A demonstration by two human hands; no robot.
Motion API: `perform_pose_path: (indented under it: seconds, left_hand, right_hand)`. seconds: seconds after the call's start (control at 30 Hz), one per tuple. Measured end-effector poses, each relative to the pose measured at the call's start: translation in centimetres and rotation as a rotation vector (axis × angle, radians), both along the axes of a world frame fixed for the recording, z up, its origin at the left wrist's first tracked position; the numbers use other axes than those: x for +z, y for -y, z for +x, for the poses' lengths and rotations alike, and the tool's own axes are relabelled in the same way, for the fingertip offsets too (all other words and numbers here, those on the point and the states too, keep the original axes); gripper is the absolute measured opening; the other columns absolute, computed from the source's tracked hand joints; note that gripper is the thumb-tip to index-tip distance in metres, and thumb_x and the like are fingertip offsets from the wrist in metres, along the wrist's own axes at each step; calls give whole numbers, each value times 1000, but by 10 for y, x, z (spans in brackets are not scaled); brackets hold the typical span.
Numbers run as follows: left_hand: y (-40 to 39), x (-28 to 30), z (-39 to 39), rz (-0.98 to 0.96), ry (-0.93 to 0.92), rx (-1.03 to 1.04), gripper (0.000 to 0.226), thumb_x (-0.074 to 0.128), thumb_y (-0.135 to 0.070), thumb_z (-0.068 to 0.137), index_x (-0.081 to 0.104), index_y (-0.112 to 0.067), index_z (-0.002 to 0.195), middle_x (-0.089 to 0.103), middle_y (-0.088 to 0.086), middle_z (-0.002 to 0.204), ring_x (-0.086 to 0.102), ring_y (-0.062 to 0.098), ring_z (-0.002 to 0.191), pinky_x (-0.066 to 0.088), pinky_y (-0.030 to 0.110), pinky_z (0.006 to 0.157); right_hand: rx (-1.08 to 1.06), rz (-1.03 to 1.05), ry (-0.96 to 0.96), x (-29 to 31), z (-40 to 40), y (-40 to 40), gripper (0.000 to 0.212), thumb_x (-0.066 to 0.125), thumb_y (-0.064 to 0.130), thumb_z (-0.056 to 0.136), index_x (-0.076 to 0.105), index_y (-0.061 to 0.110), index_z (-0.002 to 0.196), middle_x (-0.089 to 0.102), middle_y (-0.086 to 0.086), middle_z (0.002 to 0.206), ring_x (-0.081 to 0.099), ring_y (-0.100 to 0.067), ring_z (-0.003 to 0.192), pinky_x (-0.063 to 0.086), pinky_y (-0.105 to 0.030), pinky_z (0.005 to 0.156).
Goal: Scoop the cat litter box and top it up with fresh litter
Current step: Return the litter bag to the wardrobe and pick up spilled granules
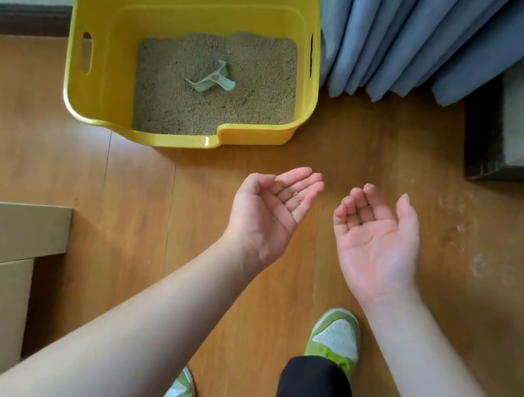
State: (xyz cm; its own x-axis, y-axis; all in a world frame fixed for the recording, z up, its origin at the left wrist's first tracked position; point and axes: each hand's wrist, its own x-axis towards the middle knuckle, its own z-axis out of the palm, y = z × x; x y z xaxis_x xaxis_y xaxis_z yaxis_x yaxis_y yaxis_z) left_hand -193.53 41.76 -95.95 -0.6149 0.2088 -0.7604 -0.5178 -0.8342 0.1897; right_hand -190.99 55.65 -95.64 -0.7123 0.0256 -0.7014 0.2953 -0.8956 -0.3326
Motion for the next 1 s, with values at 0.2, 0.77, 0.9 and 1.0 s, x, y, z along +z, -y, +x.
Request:
perform_pose_path:
  seconds: [0.2, 0.77, 0.9, 1.0]
  left_hand:
    - [10, 114, 34, 86, -47, 56, 45, 40, -17, 80, 72, 11, 93, 68, 29, 107, 71, 34, 95, 55, 35, 89]
    - [86, 519, 91, 69, -88, 265, 42, 47, -24, 78, 75, 6, 87, 71, 24, 98, 72, 30, 84, 60, 29, 75]
    - [117, 617, 110, 74, -143, 287, 45, 41, -24, 90, 74, 7, 95, 69, 26, 108, 71, 32, 94, 59, 31, 80]
    - [137, 680, 124, 62, -186, 313, 49, 37, -26, 94, 72, 7, 102, 67, 25, 113, 68, 33, 102, 56, 32, 90]
  right_hand:
    - [-20, -40, -6, 112, 26, 25, 53, 39, 46, 97, 70, 3, 97, 69, -13, 97, 69, -23, 91, 56, -33, 80]
    - [-139, -71, -58, 513, 75, 141, 53, 41, 44, 95, 75, 2, 94, 69, -17, 110, 68, -27, 102, 53, -40, 91]
    - [-157, -34, -92, 615, 91, 177, 54, 39, 42, 96, 75, 1, 92, 69, -18, 109, 68, -28, 103, 55, -38, 89]
    - [-148, 5, -137, 683, 103, 201, 53, 36, 42, 98, 69, 1, 103, 69, -18, 111, 67, -29, 104, 55, -38, 88]
